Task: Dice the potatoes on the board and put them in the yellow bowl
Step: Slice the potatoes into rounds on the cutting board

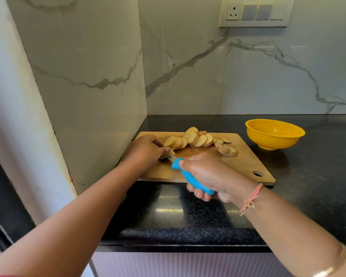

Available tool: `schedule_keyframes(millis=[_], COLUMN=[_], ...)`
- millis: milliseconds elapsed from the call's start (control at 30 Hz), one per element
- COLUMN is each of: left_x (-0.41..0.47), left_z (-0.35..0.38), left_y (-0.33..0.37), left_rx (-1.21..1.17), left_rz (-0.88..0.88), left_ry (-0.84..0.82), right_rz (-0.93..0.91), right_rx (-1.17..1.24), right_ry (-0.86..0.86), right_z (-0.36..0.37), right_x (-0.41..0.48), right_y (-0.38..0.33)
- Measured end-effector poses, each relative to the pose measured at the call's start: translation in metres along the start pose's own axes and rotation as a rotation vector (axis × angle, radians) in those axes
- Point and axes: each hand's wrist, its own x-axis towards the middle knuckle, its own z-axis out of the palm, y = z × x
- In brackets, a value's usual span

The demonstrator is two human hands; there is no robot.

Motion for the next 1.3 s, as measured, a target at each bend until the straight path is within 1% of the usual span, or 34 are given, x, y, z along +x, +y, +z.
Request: schedule_keyframes(millis=[67,167,333,400,500,633,767,1067,1300], left_x=[-0.001,-0.004,0.0,0.003,0.008,0.009,0.009,0.004,0.005], left_z=[-0.003,-0.006,-0.007,-0.006,-0.004,-0.001,0.0,-0.001,0.002], left_y=[-0.005,-0.011,-0.014,-0.016,-0.02,-0.021,-0.022,-0.016,-0.011], left_rx=[-0.029,0.014,0.098,0.14,0.206,0.206,0.17,0.086,0.073], left_rz=[0.05,0.125,0.271,0.296,0.297,0.353,0.327,0.253,0.142], left_ry=[-0.053,-0.146,-0.237,-0.265,-0.25,-0.178,-0.146,-0.089,-0.067], right_rz=[0.032,0.085,0.065,0.063,0.065,0.042,0.025,-0.019,-0.067], right_rx=[-0.016,-0.002,-0.133,-0.155,-0.148,-0.143,-0.124,-0.186,-0.252], right_ry=[0.001,-0.015,-0.039,-0.044,-0.059,-0.068,-0.063,0.012,0.045], right_z=[-0.012,-0.03,-0.042,-0.046,-0.05,-0.049,-0.045,-0.035,-0.03], right_x=[0.001,0.003,0.008,0.01,0.012,0.012,0.01,0.006,-0.004], right_y=[-0.004,-0.009,-0.012,-0.011,-0.009,-0.006,-0.002,0.004,0.001])
